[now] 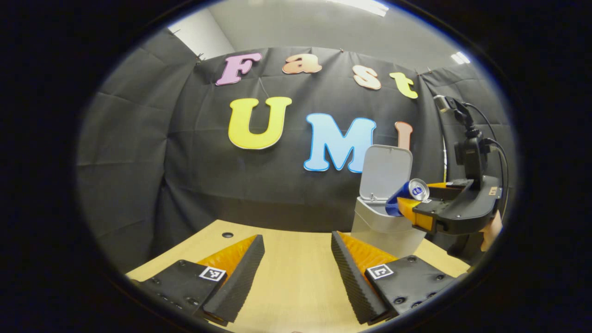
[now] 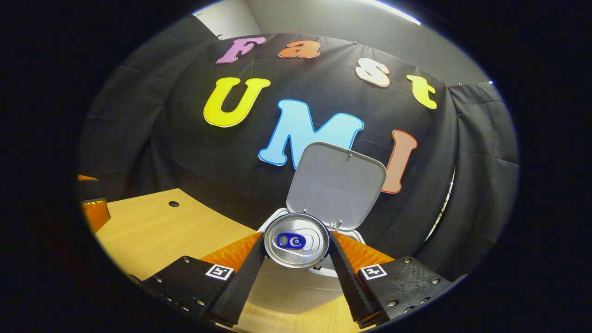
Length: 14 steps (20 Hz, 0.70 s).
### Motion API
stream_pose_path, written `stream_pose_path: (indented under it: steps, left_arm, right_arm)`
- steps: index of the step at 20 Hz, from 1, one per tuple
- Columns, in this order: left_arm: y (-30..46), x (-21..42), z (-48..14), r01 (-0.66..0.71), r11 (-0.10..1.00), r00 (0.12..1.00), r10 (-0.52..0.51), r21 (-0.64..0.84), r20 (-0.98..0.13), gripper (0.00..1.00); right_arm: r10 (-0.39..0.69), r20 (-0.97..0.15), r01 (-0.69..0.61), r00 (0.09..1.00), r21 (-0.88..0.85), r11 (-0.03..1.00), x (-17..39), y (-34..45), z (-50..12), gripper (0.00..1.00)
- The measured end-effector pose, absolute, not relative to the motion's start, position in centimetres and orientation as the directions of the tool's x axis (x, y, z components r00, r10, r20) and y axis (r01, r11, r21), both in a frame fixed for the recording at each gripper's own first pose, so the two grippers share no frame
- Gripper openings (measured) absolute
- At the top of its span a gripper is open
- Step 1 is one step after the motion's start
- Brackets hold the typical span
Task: Press the lid of the desktop garbage bin to open it, pick up the crumpled paper on the desktop and throw it into the bin, then pick up the pop can on the desktop and drop it into the bin, and finally close the garbage bin lid.
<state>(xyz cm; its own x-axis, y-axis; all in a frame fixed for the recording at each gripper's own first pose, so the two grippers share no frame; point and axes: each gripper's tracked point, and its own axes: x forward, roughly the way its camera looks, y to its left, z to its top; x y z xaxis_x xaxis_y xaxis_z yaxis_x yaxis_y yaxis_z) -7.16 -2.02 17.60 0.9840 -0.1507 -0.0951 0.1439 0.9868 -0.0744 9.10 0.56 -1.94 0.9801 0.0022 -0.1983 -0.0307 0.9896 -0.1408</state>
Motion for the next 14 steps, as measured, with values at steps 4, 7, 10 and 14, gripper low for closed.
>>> stream_pose_path:
  steps: [4,7,10,14]
  left_arm:
    - [-1.85,-7.42,17.75,0.139,0.988,0.985,-0.145,-0.070,-0.093,0.95]
    - [-1.64,-7.53,17.99,0.135,0.989,0.986,-0.140,-0.063,-0.089,0.95]
    - [-1.57,-7.64,18.11,0.135,0.989,0.986,-0.139,-0.058,-0.088,0.95]
    - [-1.74,-7.68,18.27,0.143,0.988,0.985,-0.148,-0.058,-0.084,0.96]
  right_arm:
    - [0.006,-0.212,-0.033,0.977,-0.125,0.992,9.23,0.49,-2.28,0.86]
    - [0.006,-0.209,-0.031,0.978,-0.120,0.992,9.20,0.32,-2.25,0.86]
    - [0.003,-0.202,-0.025,0.979,-0.106,0.994,9.12,0.09,-2.00,0.86]
    - [0.006,-0.205,-0.022,0.979,-0.076,0.997,9.07,-0.16,-1.68,0.86]
